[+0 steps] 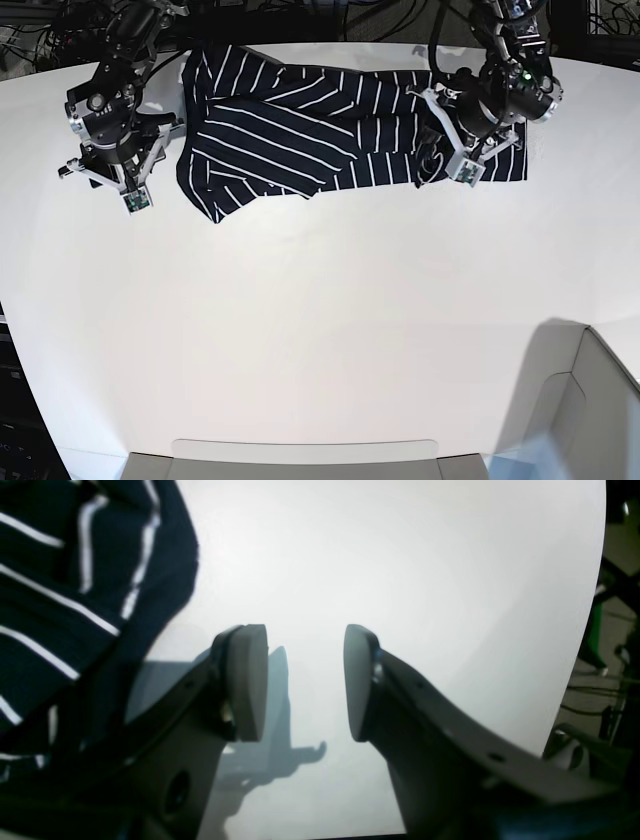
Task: Fold the T-shirt properly
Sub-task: 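Lower the left gripper onto the strip's middle and grasp it, then grasp the strip's other end with the right gripper, then fold the strip end with the right gripper over onto the middle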
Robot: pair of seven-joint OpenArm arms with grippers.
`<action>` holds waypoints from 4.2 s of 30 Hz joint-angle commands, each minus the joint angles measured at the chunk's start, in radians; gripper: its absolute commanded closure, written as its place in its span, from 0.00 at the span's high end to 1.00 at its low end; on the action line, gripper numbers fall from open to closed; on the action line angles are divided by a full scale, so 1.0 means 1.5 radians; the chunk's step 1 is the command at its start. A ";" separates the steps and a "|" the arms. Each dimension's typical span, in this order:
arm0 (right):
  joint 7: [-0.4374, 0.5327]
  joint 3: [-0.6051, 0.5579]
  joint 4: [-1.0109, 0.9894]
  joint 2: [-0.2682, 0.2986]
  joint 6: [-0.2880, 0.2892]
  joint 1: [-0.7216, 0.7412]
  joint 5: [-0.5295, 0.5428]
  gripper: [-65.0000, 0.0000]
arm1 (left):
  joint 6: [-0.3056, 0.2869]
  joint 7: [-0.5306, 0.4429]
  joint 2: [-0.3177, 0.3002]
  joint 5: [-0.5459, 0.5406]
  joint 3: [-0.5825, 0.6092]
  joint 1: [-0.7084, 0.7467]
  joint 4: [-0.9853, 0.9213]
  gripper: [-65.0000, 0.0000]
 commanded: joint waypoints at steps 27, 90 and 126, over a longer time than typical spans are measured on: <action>-0.185 0.125 -0.012 -0.019 0.007 -0.011 0.346 0.39 | 0.001 0.003 -0.043 -0.356 -0.251 0.029 -0.021 0.34; -0.185 0.182 -0.345 0.149 0.007 0.284 0.409 0.00 | 0.001 0.003 -0.084 -0.325 -0.257 0.072 -0.039 0.34; 0.061 -0.668 -0.185 0.054 -0.628 0.216 0.414 0.47 | 0.001 0.003 -0.111 -0.205 -0.257 0.070 -0.151 0.34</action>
